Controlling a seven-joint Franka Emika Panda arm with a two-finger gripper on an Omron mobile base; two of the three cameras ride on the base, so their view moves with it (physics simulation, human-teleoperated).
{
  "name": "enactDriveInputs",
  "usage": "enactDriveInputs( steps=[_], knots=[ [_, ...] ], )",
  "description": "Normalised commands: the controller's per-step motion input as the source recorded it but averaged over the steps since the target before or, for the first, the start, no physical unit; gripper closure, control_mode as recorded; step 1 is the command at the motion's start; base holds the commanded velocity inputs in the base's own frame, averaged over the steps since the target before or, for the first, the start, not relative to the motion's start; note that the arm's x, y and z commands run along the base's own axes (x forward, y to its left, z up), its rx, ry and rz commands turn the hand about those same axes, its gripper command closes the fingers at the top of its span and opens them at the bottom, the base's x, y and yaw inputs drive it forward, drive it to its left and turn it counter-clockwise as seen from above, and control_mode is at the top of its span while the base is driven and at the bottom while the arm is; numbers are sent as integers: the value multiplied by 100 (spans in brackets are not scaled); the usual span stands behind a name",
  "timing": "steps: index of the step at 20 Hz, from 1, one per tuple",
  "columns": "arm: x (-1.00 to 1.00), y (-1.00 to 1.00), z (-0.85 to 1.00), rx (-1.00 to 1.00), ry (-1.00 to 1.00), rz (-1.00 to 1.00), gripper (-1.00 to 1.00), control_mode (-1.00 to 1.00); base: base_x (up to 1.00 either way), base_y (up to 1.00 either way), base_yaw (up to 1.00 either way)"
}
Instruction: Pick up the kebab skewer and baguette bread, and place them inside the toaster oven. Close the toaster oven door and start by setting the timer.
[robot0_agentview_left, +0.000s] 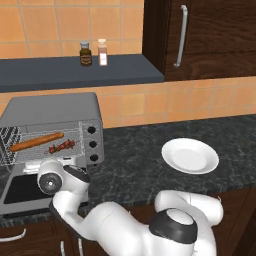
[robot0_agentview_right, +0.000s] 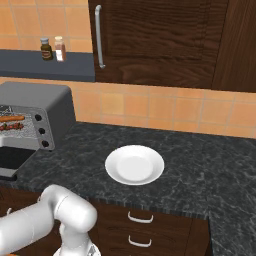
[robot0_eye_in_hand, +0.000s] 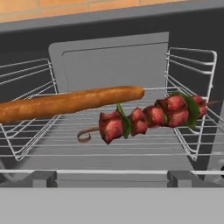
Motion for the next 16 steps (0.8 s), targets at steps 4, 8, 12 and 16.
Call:
enactDriveInputs(
  steps=[4,8,12,16],
  knots=[
    [23,0,0,0,0,0,-100,-100,0,0,0],
    [18,0,-7,0,0,0,-100,-100,0,0,0],
    [26,0,-1,0,0,0,-100,-100,0,0,0],
    [28,0,-1,0,0,0,-100,-100,0,0,0]
  ],
)
